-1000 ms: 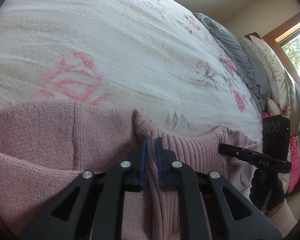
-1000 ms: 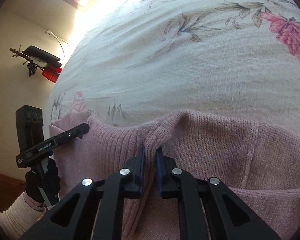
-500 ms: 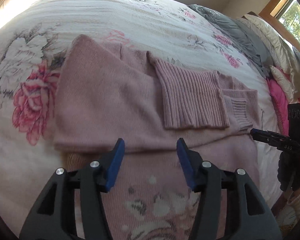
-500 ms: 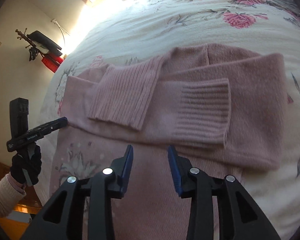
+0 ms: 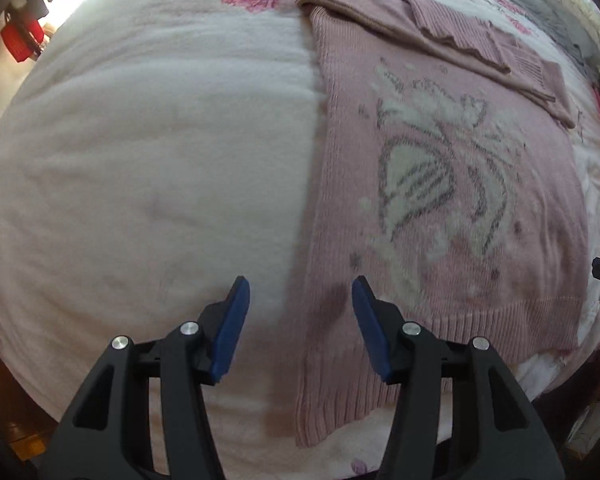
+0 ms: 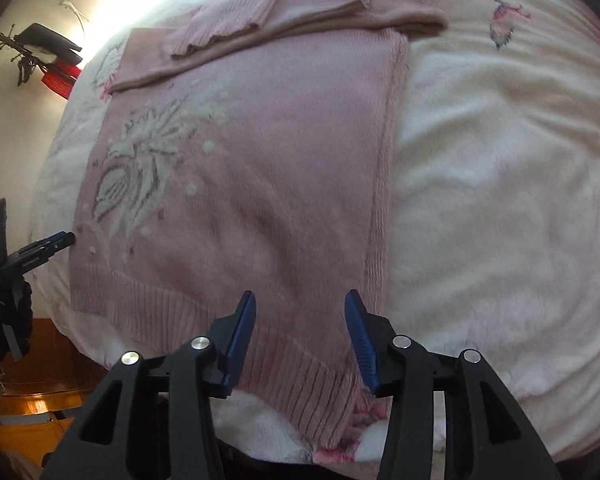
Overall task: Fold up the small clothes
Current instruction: 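Move both tools to the ribbed hem and close on it, then lift the hem with both tools, fold it toward the collar, release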
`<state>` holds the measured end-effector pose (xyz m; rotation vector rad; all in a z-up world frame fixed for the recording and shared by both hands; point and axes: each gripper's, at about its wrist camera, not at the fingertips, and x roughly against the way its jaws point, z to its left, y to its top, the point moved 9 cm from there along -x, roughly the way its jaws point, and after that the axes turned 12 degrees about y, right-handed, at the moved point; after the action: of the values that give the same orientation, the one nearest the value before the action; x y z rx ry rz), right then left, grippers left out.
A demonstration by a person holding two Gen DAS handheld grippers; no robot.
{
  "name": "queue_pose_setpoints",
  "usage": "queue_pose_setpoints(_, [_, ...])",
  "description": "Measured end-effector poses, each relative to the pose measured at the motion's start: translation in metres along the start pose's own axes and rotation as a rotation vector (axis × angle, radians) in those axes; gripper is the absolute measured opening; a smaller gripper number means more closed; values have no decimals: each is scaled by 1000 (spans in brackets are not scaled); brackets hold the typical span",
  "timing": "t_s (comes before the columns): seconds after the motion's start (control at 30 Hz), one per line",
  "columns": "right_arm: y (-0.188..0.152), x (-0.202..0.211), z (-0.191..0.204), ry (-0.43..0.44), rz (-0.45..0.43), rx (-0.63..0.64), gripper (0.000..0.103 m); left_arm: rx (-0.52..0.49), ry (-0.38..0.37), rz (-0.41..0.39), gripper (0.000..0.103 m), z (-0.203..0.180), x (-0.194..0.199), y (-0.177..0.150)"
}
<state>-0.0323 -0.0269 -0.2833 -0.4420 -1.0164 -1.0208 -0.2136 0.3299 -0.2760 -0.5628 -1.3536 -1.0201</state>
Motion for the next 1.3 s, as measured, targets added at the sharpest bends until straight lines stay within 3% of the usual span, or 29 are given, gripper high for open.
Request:
queue_pose_setpoints(0.2, [-49,-8,-22,4,70,-80,48,14,-7,63,55,15,-10,-44])
queue_pose_setpoints(0.5, [-70,-20,-32,82,89,-153,52,20,-4,99,55,25,-11,-75])
queue_pose_setpoints(0.77, [-71,-38,-12,105,131,-93,52,91,-124,133,55,24,-18,-62])
queue_pose_setpoints(0.87, [-68,-36,-17,146,117,-151,52,113,-207,160,52,17,-16,-61])
queue_pose_setpoints(0.93, [-67,-36,-19,156,116,-168,52,112,-223,173,47,16,-16,-63])
queue_pose_setpoints(1.03, [-66,-39,-18,142,126,-150,44,120,-241,192,30,13,-18,-68])
queue_pose_setpoints(1.07, [-65,-40,-17,140,131,-141,38,118,-236,196,25,14,-18,-69])
queue_pose_setpoints(1.1, [-65,-40,-17,136,135,-134,29,124,-252,202,13,3,-20,-69])
queue_pose_setpoints(1.23, [-64,-37,-14,168,141,-144,18,154,-351,221,9,-10,-12,-61])
queue_pose_setpoints(1.3, [-59,-31,-8,242,128,-172,17,145,-393,199,9,-20,1,-50])
